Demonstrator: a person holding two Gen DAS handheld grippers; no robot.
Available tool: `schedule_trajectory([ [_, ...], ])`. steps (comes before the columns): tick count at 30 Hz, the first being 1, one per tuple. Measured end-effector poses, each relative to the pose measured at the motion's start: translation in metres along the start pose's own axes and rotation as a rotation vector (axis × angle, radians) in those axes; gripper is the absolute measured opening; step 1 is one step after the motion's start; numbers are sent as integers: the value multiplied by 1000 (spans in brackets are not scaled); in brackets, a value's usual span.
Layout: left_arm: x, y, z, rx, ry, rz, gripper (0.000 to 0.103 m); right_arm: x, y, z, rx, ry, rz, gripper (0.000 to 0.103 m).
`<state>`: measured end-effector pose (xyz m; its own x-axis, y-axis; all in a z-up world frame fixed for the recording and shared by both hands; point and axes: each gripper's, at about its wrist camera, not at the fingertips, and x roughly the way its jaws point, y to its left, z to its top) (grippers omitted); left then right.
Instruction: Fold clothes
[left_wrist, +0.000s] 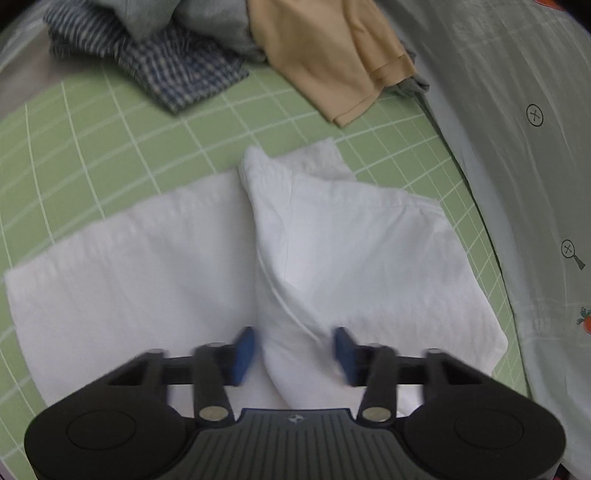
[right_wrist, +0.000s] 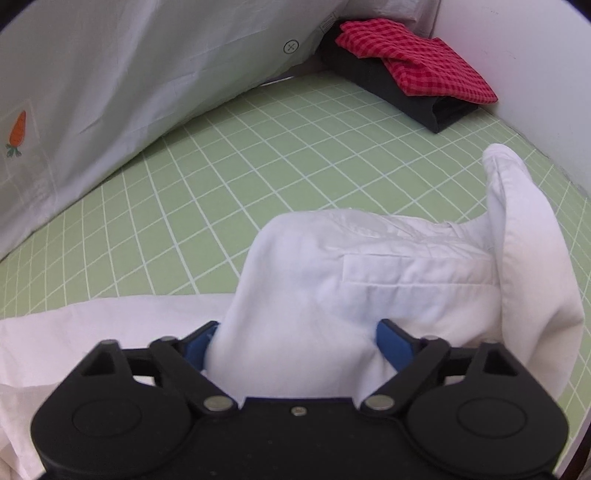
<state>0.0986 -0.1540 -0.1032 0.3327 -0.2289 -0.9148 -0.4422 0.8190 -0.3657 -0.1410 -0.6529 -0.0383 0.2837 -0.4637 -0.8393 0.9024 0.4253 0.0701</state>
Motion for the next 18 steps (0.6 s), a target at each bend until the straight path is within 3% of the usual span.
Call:
schedule_trajectory([
  [1, -1, 1, -3, 8, -9, -1, 18, -3, -5, 0, 11, -13, 24, 38],
  [3, -8, 2, -7, 29, -41, -3, 13, -9, -14, 1, 27, -35, 68, 14],
  [7, -36, -5, -10, 97, -134, 11, 7, -31, -25, 12, 10, -117, 114, 8],
  [10, -66, -22, 3, 143, -239, -8, 6, -57, -27, 44, -11, -234, 102, 6],
  [14, -83, -66, 30, 202, -314, -109, 6, -62, -47, 115, 113, -339, 144, 4],
  [18, -72, -128, 65, 272, -382, -232, 6, -31, -37, 179, 162, -413, 179, 4],
])
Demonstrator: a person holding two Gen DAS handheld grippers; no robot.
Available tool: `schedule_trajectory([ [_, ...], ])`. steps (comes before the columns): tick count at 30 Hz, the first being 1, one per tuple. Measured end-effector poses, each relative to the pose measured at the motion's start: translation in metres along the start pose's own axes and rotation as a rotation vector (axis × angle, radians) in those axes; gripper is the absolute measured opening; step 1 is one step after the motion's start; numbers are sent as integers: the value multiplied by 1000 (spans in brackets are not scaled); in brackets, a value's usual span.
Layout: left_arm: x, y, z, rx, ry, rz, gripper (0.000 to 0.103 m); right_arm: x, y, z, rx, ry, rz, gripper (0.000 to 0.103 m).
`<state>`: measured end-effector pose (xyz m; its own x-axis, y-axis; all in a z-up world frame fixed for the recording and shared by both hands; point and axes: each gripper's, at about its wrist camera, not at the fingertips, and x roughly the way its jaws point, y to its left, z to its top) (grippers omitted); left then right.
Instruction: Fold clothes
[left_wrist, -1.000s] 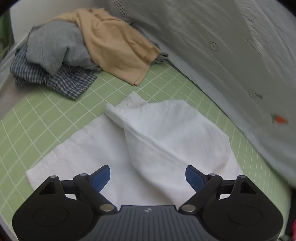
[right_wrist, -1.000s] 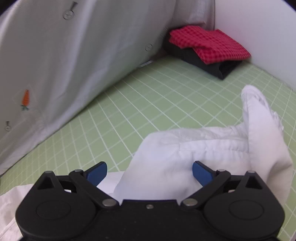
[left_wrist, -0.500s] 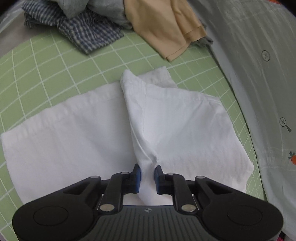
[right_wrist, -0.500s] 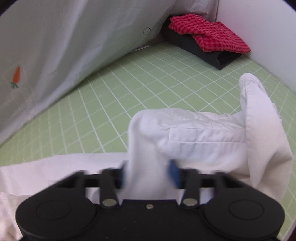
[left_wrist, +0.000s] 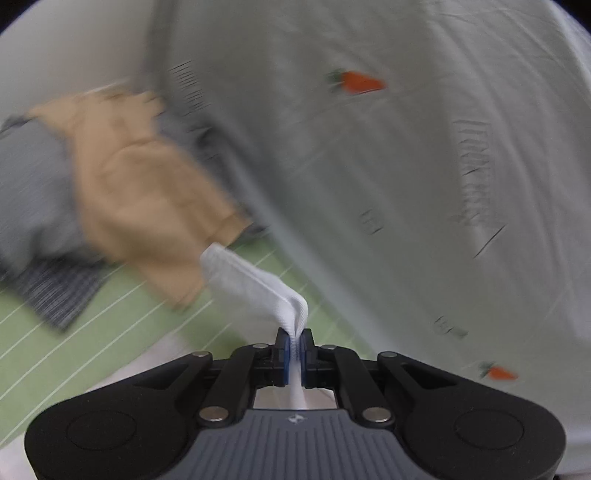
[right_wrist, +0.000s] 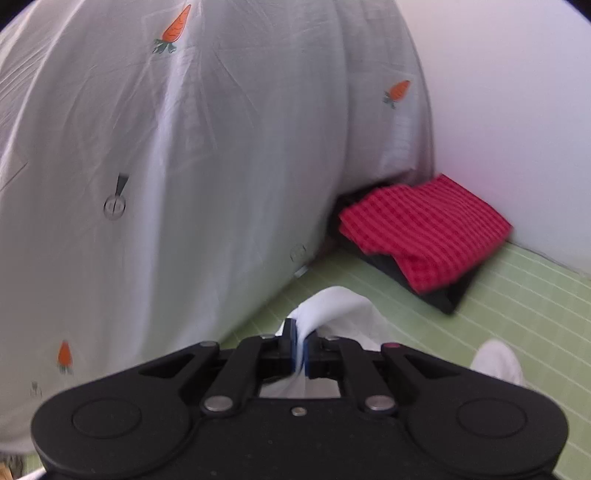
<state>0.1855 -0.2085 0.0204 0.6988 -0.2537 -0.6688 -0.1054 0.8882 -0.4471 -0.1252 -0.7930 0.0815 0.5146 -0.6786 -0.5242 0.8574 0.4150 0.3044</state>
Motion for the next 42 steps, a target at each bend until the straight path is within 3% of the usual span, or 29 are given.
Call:
schedule_trajectory([
  [2, 20, -27, 10, 49, -111, -43, 20, 31, 12, 13, -5, -20, 21, 9],
  [3, 32, -38, 11, 84, -144, -20, 25, 46, 19, 15, -21, -2, 35, 26],
  [4, 40, -47, 9, 111, -124, 17, 42, 62, 25, 17, -37, 16, 49, 57],
  [5, 49, -56, 7, 138, -104, 53, 61, 71, 31, 17, -52, 39, 40, 65],
  [7, 56, -58, -8, 188, -57, 85, 75, 74, 38, 0, -141, 76, 12, 68],
  [9, 57, -46, -33, 235, -3, 84, 75, 74, 42, -22, -242, 112, -34, 75],
  [14, 40, 11, -97, 283, 173, 185, 75, 67, 25, -94, -413, 230, -236, 81],
  [17, 18, 45, -133, 267, 277, 214, 75, 66, 10, -122, -414, 319, -252, 82],
  [21, -14, 43, -174, 242, 346, 247, 75, 62, 8, -138, -528, 300, -352, 80],
  [23, -32, 43, -186, 215, 353, 223, 75, 52, -1, -138, -513, 284, -348, 55],
  [24, -40, 39, -193, 212, 356, 210, 75, 43, -10, -135, -462, 280, -321, 26],
  [25, -48, 33, -197, 223, 357, 196, 75, 34, -19, -132, -411, 275, -293, 14],
  [27, -62, 25, -204, 256, 342, 179, 75, 11, -38, -126, -336, 246, -254, 11],
  [30, -81, 23, -211, 263, 303, 169, 75, -47, -77, -125, -295, 153, -272, 9],
  [32, -88, 29, -217, 245, 294, 181, 75, -71, -112, -133, -229, 169, -293, 9],
  [35, -102, 43, -231, 224, 299, 210, 75, -84, -167, -153, -107, 274, -306, 11],
  [38, -116, 63, -244, 173, 312, 246, 75, -93, -190, -173, -22, 345, -277, 18],
  [39, -120, 71, -248, 153, 314, 258, 75, -97, -192, -177, -6, 345, -263, 25],
  [40, -125, 78, -251, 133, 316, 270, 75, -101, -192, -180, 5, 343, -249, 43],
  [42, -132, 92, -255, 99, 317, 300, 76, -107, -190, -184, 39, 343, -232, 69],
])
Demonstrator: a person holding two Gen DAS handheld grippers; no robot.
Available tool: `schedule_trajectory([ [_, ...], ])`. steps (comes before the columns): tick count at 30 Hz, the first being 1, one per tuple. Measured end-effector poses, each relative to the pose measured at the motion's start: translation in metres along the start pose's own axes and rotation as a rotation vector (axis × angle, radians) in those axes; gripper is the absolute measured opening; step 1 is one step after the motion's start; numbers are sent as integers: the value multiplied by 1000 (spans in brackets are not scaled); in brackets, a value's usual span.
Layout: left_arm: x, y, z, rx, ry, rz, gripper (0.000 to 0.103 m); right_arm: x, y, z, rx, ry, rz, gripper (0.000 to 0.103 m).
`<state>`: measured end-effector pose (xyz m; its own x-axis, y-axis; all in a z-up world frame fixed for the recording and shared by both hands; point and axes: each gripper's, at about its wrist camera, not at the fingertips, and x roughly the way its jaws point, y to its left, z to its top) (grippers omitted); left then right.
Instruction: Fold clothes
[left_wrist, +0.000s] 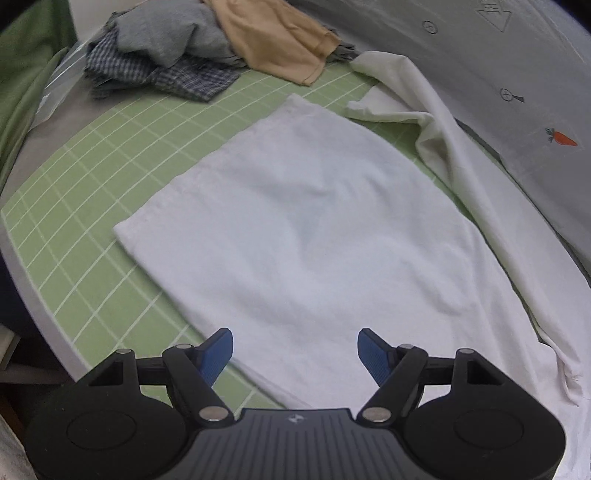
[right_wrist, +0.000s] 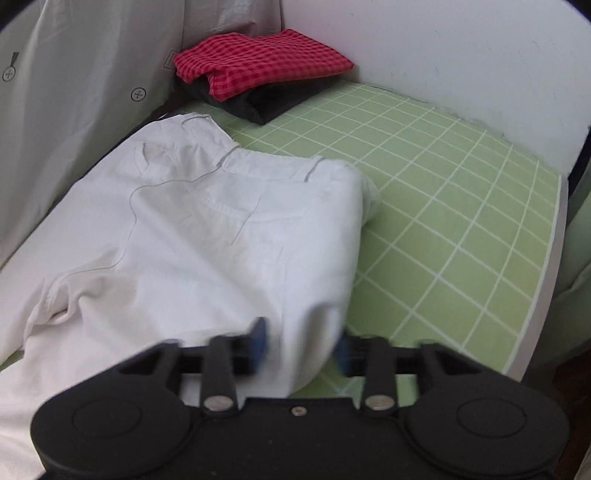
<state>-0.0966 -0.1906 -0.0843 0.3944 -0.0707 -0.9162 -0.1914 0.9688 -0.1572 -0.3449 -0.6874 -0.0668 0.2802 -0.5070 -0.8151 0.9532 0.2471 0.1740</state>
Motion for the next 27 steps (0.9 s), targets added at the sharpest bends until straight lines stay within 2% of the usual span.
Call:
schedule_trajectory([
  [1, 0, 7, -2, -16, 2, 8, 76, -2, 1, -3, 16, 3, 11, 73],
  [4, -2, 31, -8, -90, 5, 10, 77, -8, 3, -11, 28, 27, 52, 77],
  [10, 6, 78, -3, -168, 21, 42, 78, -26, 27, -37, 7, 36, 99, 81],
  [16, 25, 108, 23, -120, 45, 22, 79, -49, 69, -72, -43, 37, 106, 88],
  [22, 51, 126, 49, -68, 66, 7, 77, -78, 116, -112, -105, 44, 128, 89],
  [27, 60, 136, 58, -22, 58, -54, 59, -94, 145, -142, -130, 52, 119, 89],
])
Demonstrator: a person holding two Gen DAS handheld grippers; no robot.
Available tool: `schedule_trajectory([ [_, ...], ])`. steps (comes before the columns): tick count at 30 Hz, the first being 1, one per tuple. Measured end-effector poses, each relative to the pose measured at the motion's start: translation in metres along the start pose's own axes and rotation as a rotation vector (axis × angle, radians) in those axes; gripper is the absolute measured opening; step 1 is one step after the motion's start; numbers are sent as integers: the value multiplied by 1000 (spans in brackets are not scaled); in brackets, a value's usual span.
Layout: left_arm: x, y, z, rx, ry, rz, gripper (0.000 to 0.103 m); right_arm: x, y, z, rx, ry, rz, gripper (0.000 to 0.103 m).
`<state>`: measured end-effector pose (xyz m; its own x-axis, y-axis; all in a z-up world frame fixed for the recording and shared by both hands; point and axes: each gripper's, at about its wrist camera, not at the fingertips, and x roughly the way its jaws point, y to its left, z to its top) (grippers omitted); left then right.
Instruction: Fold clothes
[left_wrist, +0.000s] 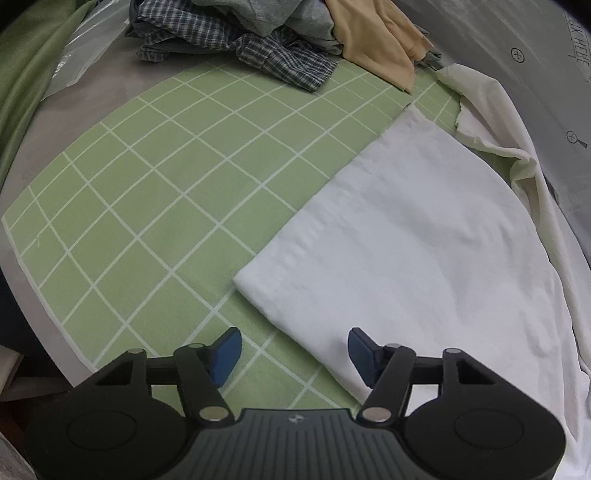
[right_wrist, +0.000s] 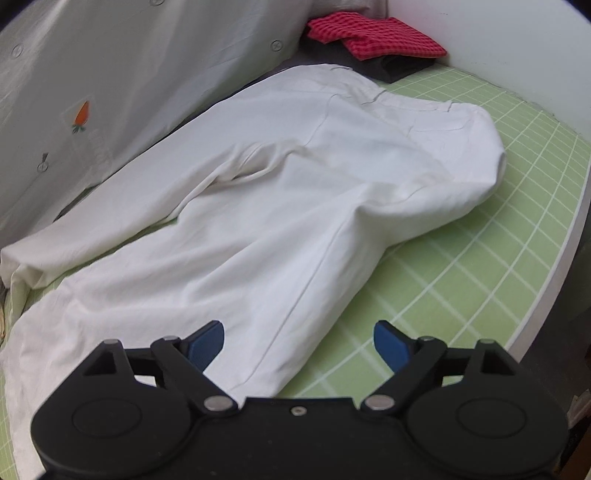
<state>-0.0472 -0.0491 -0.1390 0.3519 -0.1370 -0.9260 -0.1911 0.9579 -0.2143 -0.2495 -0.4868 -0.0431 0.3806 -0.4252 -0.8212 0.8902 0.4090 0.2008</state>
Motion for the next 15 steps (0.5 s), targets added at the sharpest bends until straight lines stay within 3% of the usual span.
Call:
schedule_trajectory([
  [2, 2, 4, 2, 18, 3, -11, 37, -2, 12, -9, 3, 13, 1, 89],
  [5, 4, 11, 4, 28, 13, -58, 15, -7, 29, -21, -2, 18, 22, 89],
  [6, 5, 15, 5, 16, 13, -74, 12, -9, 36, -24, -13, 17, 26, 89],
  [7, 3, 18, 5, 19, 5, -88, 2, -10, 43, -28, -25, 15, 30, 89],
  [10, -4, 28, 6, 32, -33, -113, 1, -14, 61, -36, -60, 8, 43, 89],
  [12, -13, 37, 7, 46, -70, -82, 1, -15, 68, -41, -75, 11, 49, 89],
  [15, -23, 71, 12, -30, -87, -26, 2, -14, 75, -48, -82, 26, 53, 89],
])
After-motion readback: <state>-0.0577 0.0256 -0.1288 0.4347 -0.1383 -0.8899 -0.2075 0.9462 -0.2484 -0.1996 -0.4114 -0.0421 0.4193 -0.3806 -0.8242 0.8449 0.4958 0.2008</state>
